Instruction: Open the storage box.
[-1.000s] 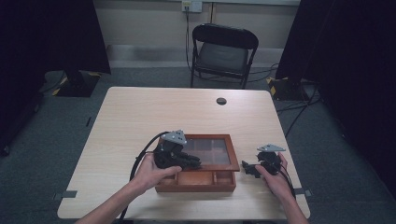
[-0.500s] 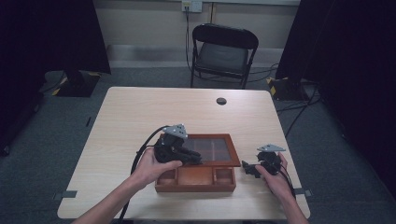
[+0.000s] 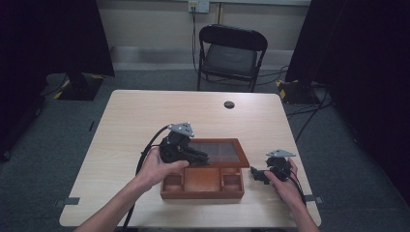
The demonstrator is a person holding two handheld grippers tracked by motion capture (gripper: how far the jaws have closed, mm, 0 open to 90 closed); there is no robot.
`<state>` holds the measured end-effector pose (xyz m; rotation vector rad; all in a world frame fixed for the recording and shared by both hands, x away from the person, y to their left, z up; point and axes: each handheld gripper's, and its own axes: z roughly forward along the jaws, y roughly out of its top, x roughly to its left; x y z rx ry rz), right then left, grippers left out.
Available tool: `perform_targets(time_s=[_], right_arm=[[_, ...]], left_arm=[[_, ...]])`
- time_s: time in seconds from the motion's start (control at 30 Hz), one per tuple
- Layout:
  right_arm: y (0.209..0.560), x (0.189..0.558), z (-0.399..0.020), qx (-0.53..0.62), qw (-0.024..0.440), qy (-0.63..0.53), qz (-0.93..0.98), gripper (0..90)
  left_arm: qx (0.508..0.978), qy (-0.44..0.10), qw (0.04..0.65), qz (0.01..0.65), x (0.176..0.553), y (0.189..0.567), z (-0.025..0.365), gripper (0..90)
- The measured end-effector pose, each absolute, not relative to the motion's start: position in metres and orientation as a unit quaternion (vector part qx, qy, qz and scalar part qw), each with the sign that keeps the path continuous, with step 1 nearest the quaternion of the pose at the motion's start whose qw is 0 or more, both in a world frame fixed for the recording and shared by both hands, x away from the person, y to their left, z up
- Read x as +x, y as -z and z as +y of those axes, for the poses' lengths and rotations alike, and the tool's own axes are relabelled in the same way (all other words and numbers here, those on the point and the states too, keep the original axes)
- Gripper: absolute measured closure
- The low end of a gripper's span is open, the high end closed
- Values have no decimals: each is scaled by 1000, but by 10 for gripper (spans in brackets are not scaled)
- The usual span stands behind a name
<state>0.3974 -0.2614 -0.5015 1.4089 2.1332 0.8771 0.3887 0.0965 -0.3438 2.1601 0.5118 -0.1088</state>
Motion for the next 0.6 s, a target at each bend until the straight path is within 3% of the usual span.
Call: perform_targets(time_s=[0.6], right_arm=[[501,397,-262,507,217,-317,771,0]], left_arm=[[875,36,438,206,396,331,95,816]])
